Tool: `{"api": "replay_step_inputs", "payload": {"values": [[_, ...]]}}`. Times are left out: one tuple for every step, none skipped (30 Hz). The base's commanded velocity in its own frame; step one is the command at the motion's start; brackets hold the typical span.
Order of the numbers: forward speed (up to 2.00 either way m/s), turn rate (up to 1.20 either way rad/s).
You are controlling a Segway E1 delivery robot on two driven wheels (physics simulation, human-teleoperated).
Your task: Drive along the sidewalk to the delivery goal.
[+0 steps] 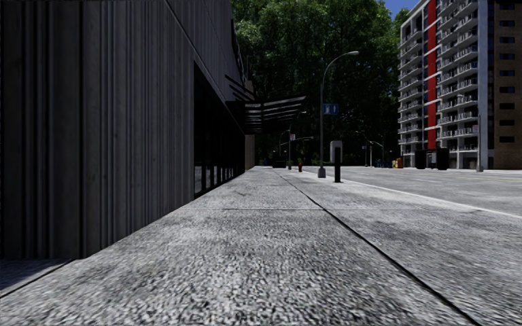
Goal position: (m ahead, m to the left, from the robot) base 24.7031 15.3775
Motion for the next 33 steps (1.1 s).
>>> {"api": "replay_step_inputs", "payload": {"values": [[2.0,0.0],[2.0,0.0],[2.0,0.0],[2.0,0.0],[2.0,0.0],[2.0,0.0],[2.0,0.0],[2.0,0.0],[2.0,0.0],[2.0,0.0],[2.0,0.0],[2.0,0.0],[2.0,0.0],[2.0,0.0],[2.0,0.0],[2.0,0.0],[2.0,0.0],[2.0,0.0],[2.0,0.0],[2.0,0.0],[2.0,0.0],[2.0,0.0],[2.0,0.0],[2.0,0.0],[2.0,0.0],[2.0,0.0],[2.0,0.0],[2.0,0.0],[2.0,0.0],[2.0,0.0],[2.0,0.0],[2.0,0.0],[2.0,0.0]]}}
